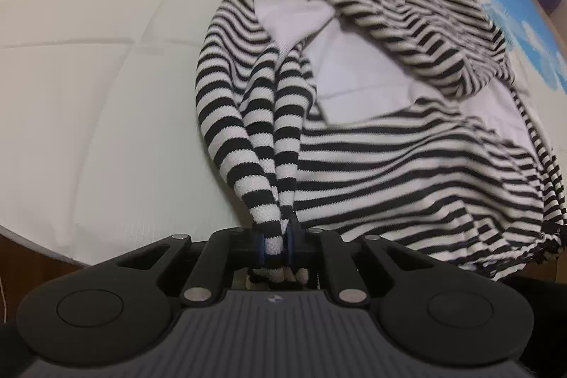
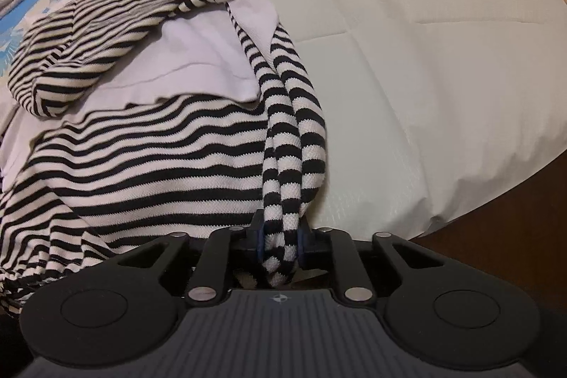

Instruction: Fold small clothes

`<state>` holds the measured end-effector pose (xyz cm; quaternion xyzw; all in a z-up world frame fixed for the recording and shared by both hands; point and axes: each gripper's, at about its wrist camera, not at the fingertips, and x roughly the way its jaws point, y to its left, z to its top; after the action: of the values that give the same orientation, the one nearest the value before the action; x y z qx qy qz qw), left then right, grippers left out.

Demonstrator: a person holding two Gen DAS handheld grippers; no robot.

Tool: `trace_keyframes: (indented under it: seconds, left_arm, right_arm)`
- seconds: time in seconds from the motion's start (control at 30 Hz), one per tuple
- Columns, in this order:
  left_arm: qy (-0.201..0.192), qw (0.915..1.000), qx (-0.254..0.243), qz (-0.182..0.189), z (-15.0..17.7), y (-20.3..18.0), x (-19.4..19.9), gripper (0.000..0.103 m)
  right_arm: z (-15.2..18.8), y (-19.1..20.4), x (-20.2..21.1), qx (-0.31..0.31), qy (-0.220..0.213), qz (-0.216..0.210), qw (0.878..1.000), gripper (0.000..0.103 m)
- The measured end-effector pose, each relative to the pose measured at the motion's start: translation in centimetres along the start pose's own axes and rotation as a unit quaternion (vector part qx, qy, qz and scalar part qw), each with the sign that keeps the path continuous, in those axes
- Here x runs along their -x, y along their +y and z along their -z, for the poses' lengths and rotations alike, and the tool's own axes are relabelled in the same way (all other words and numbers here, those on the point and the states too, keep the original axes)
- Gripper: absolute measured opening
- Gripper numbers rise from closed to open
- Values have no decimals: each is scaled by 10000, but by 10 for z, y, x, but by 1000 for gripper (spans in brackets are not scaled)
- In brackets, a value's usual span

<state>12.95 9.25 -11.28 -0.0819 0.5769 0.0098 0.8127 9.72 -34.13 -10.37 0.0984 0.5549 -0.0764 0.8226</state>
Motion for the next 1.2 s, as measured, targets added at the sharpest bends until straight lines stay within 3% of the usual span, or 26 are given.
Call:
trace_keyframes:
  seconds: [0.2,0.33,0.57,0.7,0.8,1.0,1.1,1.2]
  left_arm:
    - [-647,9971,-172,369,-4,-3,35,9]
    - [-861,9931,-376,706,-5,0,69,9]
    - [-1053,9786,-499,1699,8,15,149,9]
    - [-964,9757,-343,1936,-14,21,148,9]
    - [-798,9783,-149,1904,-56,24,112,9]
    - [-401,9834,656,1644,-149,42,14,10]
    - [-272,9855,788,1480,-169,52,-25,10]
    - [-76,9855,913,1428,-176,54,-42,10]
  right_arm:
    - [-8,-4,31,-77,-647,-321,9974,9]
    - [-22,-19,71,-271,-1047,-799,9909,8]
    - [-17,-54,150,-280,-1175,-1430,9823,8]
    - [-21,-67,172,-317,-1159,-1731,9775,8]
    - [-47,-63,154,-397,-1062,-1795,9772,8]
    - [-133,-26,64,-399,-887,-1609,9822,8]
    - [-163,-7,13,-564,-745,-1621,9823,9]
    - [-172,4,-31,-640,-557,-1542,9844,9]
